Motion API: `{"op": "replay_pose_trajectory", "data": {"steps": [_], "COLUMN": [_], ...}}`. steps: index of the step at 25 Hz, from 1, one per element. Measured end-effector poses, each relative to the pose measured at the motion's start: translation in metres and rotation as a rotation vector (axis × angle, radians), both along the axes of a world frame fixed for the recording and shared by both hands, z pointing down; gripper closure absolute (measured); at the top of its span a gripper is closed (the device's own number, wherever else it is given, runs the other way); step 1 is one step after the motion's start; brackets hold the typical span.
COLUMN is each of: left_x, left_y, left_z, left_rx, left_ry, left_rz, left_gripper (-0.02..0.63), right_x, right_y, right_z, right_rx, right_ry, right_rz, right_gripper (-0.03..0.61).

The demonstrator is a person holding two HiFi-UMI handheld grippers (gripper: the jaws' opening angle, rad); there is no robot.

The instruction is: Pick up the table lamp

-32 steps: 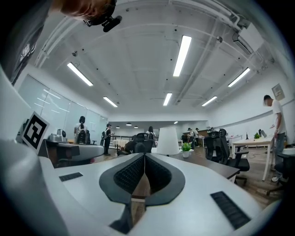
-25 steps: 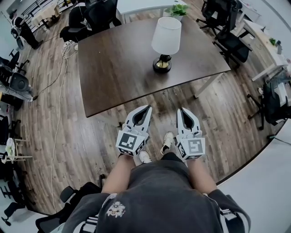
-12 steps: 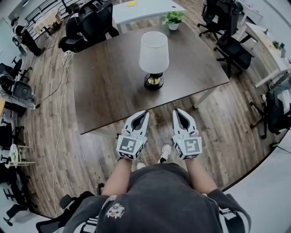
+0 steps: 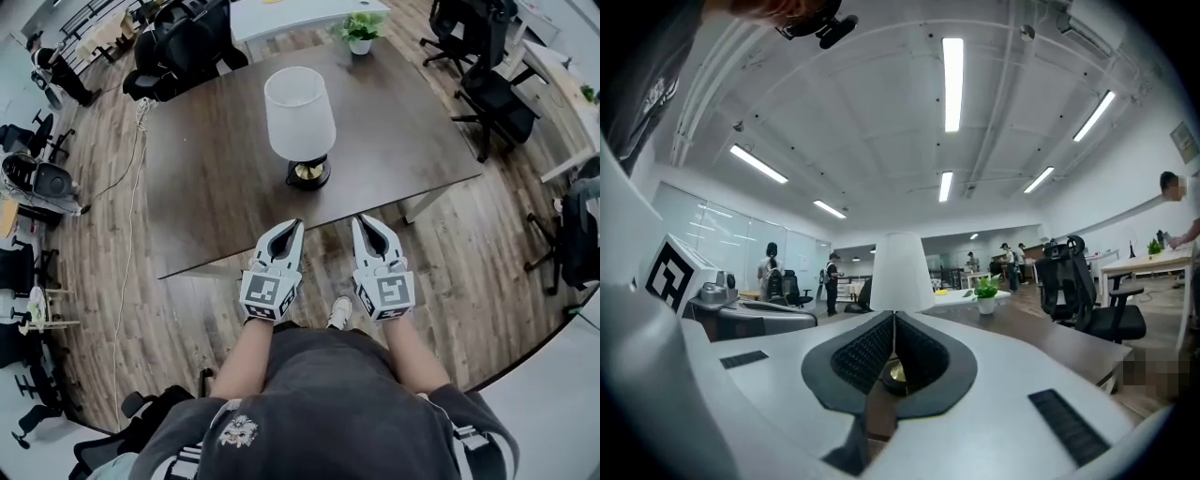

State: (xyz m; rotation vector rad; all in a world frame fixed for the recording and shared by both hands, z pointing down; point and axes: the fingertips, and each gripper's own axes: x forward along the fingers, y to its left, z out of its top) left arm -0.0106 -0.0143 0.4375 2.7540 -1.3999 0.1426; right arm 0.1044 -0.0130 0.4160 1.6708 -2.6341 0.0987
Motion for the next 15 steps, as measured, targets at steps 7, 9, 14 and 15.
{"op": "replay_pose_trajectory", "data": {"steps": [7, 9, 14, 15], "left_x": [0.004, 0.0, -0.008, -0.008], "left_y": [-0.024, -0.035, -0.074, -0.083], "left_z": [0.015, 0.02, 0.037, 0.04], "left_rx": [-0.034, -0.039, -0.047, -0.049], "left_ry": [-0.011, -0.015, -0.012, -0.015], "left_rz": [-0.019, -0.026, -0.019, -0.015], "left_gripper": [0.614, 0.614, 0.614, 0.612], "right_x": [0.001, -0.003, -0.012, -0.013], "right_y": [-0.026, -0.035, -0.067, -0.074], "right_z": [0.013, 0.019, 0.027, 0.028], "right_rx": [-0.031, -0.044, -0.05, -0.052], "right_ry": [-0.016, -0.015, 0.024, 0.031], "right_rz": [-0.021, -0.021, -0.028, -0.029], "right_gripper": [0.553, 0.552, 0.552, 0.552]}}
